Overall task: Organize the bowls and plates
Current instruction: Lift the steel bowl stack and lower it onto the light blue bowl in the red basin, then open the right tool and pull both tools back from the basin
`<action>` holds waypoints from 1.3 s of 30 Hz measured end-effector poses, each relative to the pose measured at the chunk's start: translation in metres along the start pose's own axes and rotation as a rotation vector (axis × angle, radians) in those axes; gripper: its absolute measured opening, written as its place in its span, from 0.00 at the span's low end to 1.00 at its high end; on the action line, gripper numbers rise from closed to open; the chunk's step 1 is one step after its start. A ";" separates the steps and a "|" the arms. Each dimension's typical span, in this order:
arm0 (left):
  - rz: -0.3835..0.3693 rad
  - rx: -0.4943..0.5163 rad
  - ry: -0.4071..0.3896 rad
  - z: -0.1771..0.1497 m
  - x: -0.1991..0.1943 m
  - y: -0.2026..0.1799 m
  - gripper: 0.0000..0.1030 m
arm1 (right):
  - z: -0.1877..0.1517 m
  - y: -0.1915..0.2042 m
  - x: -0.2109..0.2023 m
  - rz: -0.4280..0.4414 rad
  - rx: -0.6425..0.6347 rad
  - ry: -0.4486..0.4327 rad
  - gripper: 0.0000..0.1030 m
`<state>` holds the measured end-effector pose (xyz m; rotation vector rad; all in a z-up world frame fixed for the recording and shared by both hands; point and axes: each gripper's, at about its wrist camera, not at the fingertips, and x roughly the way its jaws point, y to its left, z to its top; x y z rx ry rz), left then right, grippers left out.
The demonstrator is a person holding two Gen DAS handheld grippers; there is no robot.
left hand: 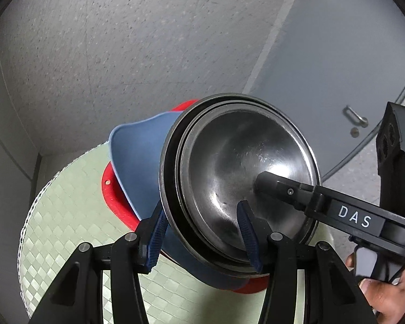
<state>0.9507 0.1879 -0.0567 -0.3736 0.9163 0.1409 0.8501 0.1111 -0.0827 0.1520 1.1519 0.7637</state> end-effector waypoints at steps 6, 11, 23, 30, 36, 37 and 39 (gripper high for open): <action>0.013 0.019 0.005 0.020 0.018 -0.019 0.47 | -0.006 -0.008 0.019 -0.017 0.007 0.025 0.41; 0.027 0.019 -0.012 0.023 0.025 -0.023 0.52 | -0.007 -0.006 0.020 -0.035 -0.019 0.016 0.43; 0.095 0.040 -0.128 0.003 -0.007 -0.023 0.84 | -0.017 -0.003 0.000 -0.043 -0.056 -0.049 0.65; 0.140 0.084 -0.252 -0.038 -0.060 -0.049 0.98 | -0.046 0.004 -0.050 -0.067 -0.084 -0.132 0.74; 0.140 0.113 -0.310 -0.085 -0.111 -0.067 0.99 | -0.087 0.011 -0.105 -0.116 -0.119 -0.210 0.77; 0.140 0.122 -0.321 -0.097 -0.122 -0.072 0.99 | -0.096 0.012 -0.115 -0.130 -0.123 -0.224 0.78; 0.141 0.131 -0.340 -0.116 -0.141 -0.076 0.99 | -0.116 0.016 -0.135 -0.144 -0.131 -0.254 0.80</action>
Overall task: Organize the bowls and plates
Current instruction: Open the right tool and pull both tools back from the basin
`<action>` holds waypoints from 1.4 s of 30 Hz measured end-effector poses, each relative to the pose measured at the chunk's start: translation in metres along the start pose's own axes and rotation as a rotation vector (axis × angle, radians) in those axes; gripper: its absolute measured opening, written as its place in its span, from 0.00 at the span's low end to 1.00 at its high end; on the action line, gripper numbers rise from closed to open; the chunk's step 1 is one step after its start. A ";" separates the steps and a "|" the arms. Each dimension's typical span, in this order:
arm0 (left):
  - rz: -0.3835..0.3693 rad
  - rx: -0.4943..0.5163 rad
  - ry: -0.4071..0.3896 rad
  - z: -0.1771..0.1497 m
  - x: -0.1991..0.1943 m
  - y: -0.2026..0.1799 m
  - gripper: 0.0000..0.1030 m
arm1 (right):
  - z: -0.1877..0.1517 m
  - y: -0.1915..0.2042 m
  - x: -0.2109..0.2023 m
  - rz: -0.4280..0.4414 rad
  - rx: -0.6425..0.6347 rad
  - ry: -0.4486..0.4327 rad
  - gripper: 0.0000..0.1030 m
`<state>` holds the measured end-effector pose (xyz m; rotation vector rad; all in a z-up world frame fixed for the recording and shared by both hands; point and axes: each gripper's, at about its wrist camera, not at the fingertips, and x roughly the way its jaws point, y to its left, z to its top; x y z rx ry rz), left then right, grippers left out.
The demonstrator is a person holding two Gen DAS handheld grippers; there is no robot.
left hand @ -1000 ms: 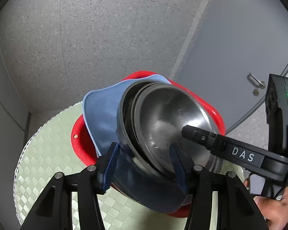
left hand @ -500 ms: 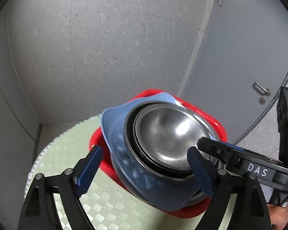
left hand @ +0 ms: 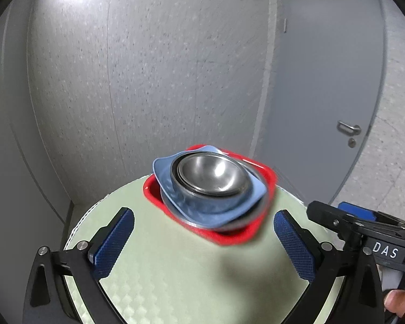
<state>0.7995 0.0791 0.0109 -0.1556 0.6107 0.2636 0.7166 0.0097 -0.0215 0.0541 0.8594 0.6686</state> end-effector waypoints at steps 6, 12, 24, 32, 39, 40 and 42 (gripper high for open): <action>-0.029 0.040 -0.066 -0.032 -0.071 -0.010 0.99 | -0.043 0.003 -0.065 -0.076 -0.006 -0.062 0.86; -0.070 0.083 -0.135 -0.067 -0.140 -0.007 0.99 | -0.083 0.014 -0.119 -0.136 0.001 -0.123 0.89; -0.167 0.147 -0.180 -0.151 -0.268 0.075 0.99 | -0.189 0.095 -0.211 -0.274 0.035 -0.237 0.92; -0.233 0.202 -0.173 -0.219 -0.385 0.124 0.99 | -0.274 0.157 -0.273 -0.352 0.064 -0.285 0.99; -0.266 0.216 -0.231 -0.272 -0.485 0.147 0.99 | -0.331 0.187 -0.330 -0.415 0.064 -0.329 1.00; -0.269 0.217 -0.241 -0.281 -0.500 0.150 0.99 | -0.338 0.191 -0.337 -0.416 0.060 -0.337 1.00; -0.271 0.219 -0.259 -0.303 -0.525 0.153 0.99 | -0.355 0.195 -0.353 -0.427 0.049 -0.355 1.00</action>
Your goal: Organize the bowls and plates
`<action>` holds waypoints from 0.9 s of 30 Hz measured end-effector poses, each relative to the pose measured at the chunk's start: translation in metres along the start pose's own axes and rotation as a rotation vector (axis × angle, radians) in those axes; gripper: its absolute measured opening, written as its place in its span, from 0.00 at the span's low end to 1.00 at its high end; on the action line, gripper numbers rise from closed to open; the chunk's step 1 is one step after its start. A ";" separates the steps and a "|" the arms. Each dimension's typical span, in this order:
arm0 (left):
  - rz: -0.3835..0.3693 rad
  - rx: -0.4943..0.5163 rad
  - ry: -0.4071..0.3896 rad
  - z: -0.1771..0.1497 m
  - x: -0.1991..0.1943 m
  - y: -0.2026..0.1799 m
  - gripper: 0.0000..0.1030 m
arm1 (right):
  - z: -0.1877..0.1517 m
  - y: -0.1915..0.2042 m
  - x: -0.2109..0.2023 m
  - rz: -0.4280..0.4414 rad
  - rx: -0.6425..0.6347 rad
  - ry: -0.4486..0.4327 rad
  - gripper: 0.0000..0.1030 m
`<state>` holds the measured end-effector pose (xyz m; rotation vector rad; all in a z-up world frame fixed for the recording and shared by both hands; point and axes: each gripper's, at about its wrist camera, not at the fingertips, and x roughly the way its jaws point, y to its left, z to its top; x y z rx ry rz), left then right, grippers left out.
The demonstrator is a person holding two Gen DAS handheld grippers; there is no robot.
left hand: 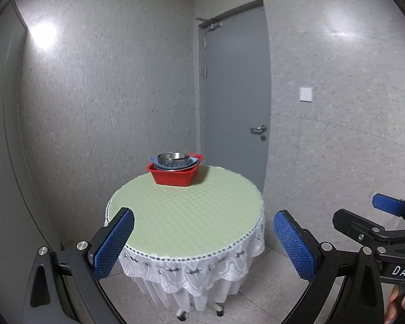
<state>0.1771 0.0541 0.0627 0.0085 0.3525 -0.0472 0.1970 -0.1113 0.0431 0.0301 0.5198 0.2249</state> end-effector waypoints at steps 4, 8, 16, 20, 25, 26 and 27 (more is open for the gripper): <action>0.015 0.001 -0.014 -0.023 -0.034 -0.015 0.99 | -0.024 -0.009 -0.041 -0.015 -0.033 -0.038 1.00; 0.021 0.003 -0.030 -0.055 -0.086 -0.036 0.99 | -0.052 -0.022 -0.080 -0.024 -0.053 -0.062 1.00; 0.007 -0.001 -0.029 -0.097 -0.159 -0.061 0.99 | -0.098 -0.043 -0.138 -0.032 -0.040 -0.069 1.00; 0.002 0.013 -0.032 -0.108 -0.175 -0.065 0.99 | -0.113 -0.043 -0.151 -0.048 -0.053 -0.095 1.00; 0.007 0.012 -0.048 -0.120 -0.180 -0.062 0.99 | -0.130 -0.042 -0.155 -0.044 -0.044 -0.112 1.00; 0.006 0.011 -0.044 -0.123 -0.176 -0.060 0.99 | -0.132 -0.041 -0.155 -0.046 -0.048 -0.118 1.00; 0.004 0.009 -0.044 -0.125 -0.174 -0.058 0.99 | -0.135 -0.040 -0.155 -0.049 -0.052 -0.121 1.00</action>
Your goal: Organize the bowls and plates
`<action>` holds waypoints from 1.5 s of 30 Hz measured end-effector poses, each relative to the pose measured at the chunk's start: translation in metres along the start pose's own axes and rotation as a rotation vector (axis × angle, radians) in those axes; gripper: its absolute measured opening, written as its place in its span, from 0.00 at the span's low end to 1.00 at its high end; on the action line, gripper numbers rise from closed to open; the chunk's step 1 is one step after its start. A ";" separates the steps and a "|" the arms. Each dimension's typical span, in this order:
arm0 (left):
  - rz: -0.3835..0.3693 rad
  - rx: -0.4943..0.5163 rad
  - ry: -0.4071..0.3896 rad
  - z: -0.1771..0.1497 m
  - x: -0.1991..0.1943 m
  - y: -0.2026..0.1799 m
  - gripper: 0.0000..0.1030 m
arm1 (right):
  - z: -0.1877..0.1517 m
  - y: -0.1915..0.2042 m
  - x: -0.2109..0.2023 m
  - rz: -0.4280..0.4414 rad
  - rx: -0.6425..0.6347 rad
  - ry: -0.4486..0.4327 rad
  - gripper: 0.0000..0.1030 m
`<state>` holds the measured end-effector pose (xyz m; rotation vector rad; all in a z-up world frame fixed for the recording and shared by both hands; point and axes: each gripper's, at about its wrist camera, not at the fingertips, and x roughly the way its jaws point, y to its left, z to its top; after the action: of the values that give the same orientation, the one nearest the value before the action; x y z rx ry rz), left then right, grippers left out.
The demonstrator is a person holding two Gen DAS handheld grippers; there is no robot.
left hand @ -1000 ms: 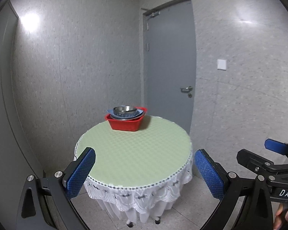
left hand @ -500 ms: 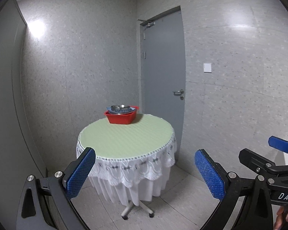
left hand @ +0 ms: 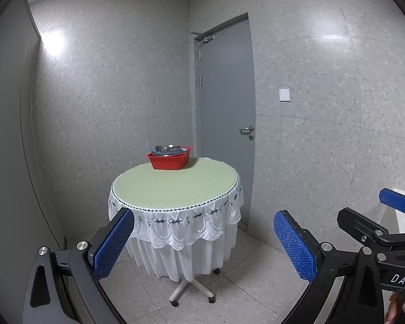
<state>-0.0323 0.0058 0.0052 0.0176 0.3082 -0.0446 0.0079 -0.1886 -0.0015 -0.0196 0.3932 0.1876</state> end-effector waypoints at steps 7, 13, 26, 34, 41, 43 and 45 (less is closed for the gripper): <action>0.016 0.014 -0.018 -0.016 0.001 0.009 0.99 | -0.020 0.006 0.003 0.014 0.008 -0.017 1.00; 0.025 0.016 -0.019 -0.024 0.007 0.016 0.99 | -0.026 0.009 0.007 0.024 0.001 -0.022 1.00; 0.031 0.001 -0.015 -0.028 0.018 0.019 0.99 | -0.027 0.014 0.012 0.032 -0.010 -0.017 1.00; 0.038 -0.004 -0.017 -0.029 0.026 0.014 0.99 | -0.027 0.015 0.015 0.033 -0.009 -0.013 1.00; 0.042 -0.002 -0.014 -0.031 0.030 0.010 0.99 | -0.027 0.014 0.018 0.034 -0.009 -0.011 1.00; 0.041 -0.001 -0.014 -0.031 0.031 0.009 0.99 | -0.027 0.014 0.020 0.036 -0.008 -0.009 1.00; 0.043 -0.002 -0.014 -0.032 0.031 0.007 0.99 | -0.027 0.015 0.021 0.034 -0.010 -0.010 1.00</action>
<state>-0.0118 0.0122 -0.0343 0.0223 0.2942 -0.0016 0.0135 -0.1720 -0.0343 -0.0213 0.3827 0.2231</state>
